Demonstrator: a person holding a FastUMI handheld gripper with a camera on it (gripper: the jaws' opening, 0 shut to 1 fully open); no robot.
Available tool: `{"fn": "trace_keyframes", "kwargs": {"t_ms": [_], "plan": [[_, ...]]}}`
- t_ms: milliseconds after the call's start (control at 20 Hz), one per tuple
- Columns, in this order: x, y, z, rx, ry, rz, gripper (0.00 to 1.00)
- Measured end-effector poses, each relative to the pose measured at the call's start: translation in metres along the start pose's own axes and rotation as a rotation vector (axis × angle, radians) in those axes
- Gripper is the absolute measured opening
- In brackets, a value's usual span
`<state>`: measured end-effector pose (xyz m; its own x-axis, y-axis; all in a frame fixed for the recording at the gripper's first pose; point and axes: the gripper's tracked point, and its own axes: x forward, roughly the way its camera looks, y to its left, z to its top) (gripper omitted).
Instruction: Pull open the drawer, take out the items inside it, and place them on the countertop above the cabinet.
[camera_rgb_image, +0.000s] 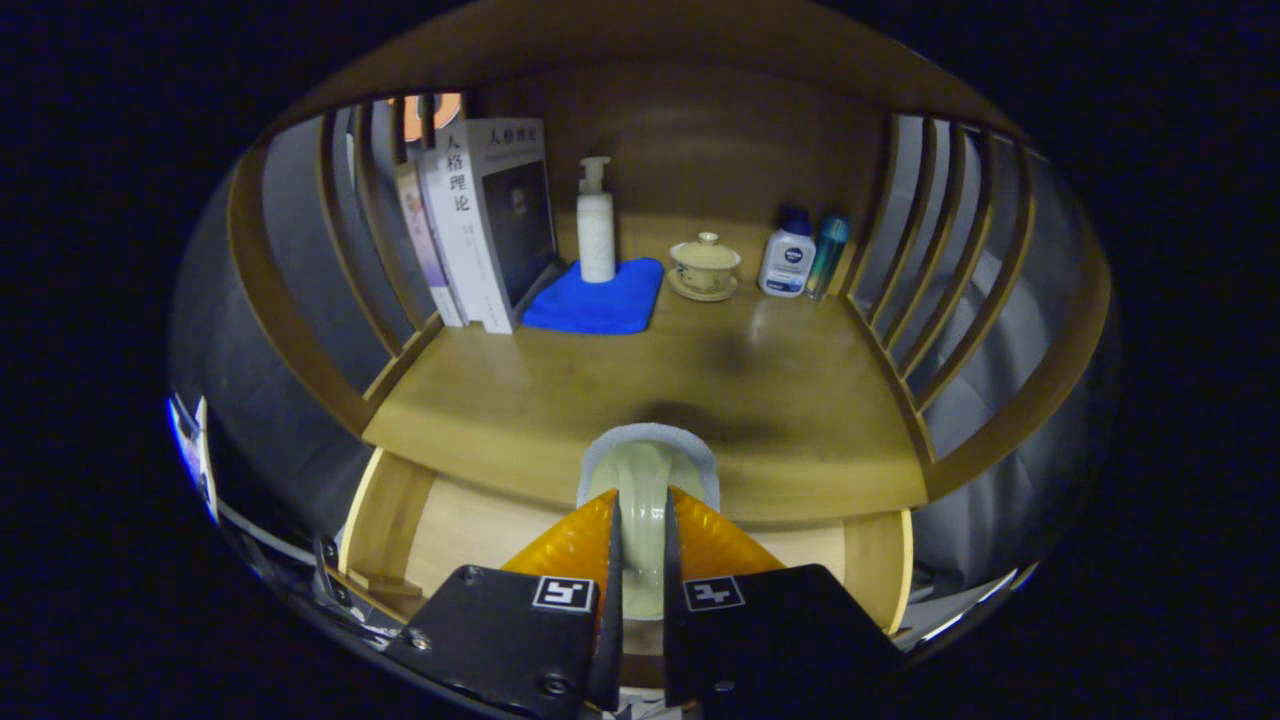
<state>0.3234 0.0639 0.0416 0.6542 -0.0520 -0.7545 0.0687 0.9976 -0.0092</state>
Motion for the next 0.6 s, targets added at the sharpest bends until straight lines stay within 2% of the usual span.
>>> {"fn": "trace_keyframes", "kwargs": {"t_ms": [200, 600], "plan": [[0.025, -0.007, 0.025, 0.024, 0.009, -0.046, 0.19], [0.063, -0.002, 0.038, 0.095, 0.026, -0.017, 0.19]]}}
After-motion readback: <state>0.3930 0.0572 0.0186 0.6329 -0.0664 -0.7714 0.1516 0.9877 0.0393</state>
